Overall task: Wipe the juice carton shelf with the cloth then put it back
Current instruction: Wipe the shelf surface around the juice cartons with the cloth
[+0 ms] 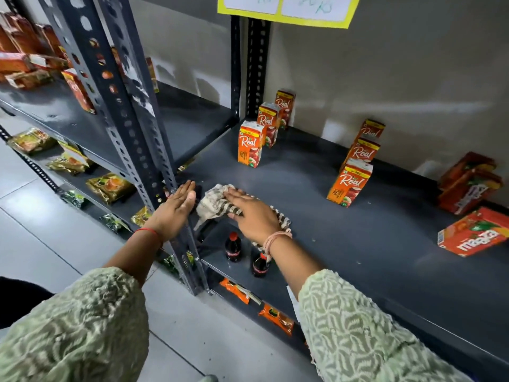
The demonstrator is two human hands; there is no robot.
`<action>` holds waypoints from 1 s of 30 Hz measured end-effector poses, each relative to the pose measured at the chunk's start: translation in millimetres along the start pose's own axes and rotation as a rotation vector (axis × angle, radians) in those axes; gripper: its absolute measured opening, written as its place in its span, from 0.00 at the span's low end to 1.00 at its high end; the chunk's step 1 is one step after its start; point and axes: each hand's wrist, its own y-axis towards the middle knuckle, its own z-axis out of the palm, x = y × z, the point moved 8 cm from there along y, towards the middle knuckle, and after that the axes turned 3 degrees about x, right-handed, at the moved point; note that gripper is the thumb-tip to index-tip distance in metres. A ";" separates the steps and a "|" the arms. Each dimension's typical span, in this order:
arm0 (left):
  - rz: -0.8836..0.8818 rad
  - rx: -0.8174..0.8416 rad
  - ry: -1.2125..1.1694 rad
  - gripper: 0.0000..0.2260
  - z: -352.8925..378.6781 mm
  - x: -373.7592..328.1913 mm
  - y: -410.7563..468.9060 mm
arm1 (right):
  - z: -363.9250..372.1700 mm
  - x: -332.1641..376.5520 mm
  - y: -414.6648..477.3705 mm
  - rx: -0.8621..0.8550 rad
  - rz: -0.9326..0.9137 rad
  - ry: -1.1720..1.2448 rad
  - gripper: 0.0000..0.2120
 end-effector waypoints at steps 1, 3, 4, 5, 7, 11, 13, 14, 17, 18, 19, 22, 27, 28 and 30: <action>-0.002 -0.001 -0.022 0.22 0.0 -0.4 1.8 | 1.8 2.8 -3.4 -0.008 -0.004 -0.002 0.24; -0.018 -0.007 -0.049 0.21 -0.1 0.6 4.7 | 5.0 7.2 -8.1 -0.009 -0.012 0.012 0.24; -0.025 -0.012 -0.063 0.21 -0.2 0.4 6.3 | 5.2 9.0 -10.1 -0.005 -0.015 0.027 0.24; -0.034 -0.018 -0.087 0.21 -0.7 0.3 7.5 | 4.6 10.8 -12.1 0.001 -0.017 0.050 0.24; -0.062 -0.029 -0.150 0.21 -1.1 0.8 8.1 | 2.6 13.0 -16.3 0.010 -0.015 0.140 0.23; -0.073 -0.035 -0.160 0.21 0.2 -1.8 7.5 | -8.6 7.4 -28.0 -0.019 0.071 0.362 0.20; -0.060 -0.030 -0.130 0.21 1.0 -3.6 6.1 | -34.1 -10.4 -29.5 -0.122 0.125 0.399 0.18; -0.053 -0.023 -0.106 0.22 1.7 -4.7 4.9 | -49.4 -24.4 -30.7 -0.185 0.159 0.386 0.18; -0.039 0.003 0.008 0.22 4.0 -7.2 2.2 | -69.6 -67.9 -38.7 -0.233 0.280 0.176 0.20; -0.031 0.015 0.058 0.22 6.0 -8.5 2.0 | -62.3 -74.8 -42.6 -0.182 0.308 0.094 0.22; -0.021 0.024 0.108 0.22 8.5 -10.2 2.2 | -51.9 -75.3 -45.5 -0.139 0.303 0.030 0.23; -0.008 0.038 0.226 0.22 18.6 -14.4 2.7 | -28.0 -53.2 -50.9 -0.124 0.182 -0.047 0.24; 0.020 0.014 0.292 0.21 27.3 -23.5 3.7 | -11.8 -18.1 -67.1 -0.090 0.062 0.025 0.24; 0.025 0.011 0.290 0.21 28.2 -25.2 3.9 | -8.9 -13.5 -72.0 -0.066 0.052 0.084 0.24; 0.036 0.006 0.283 0.21 29.3 -29.4 5.3 | -2.5 -7.5 -80.4 0.007 0.057 0.255 0.22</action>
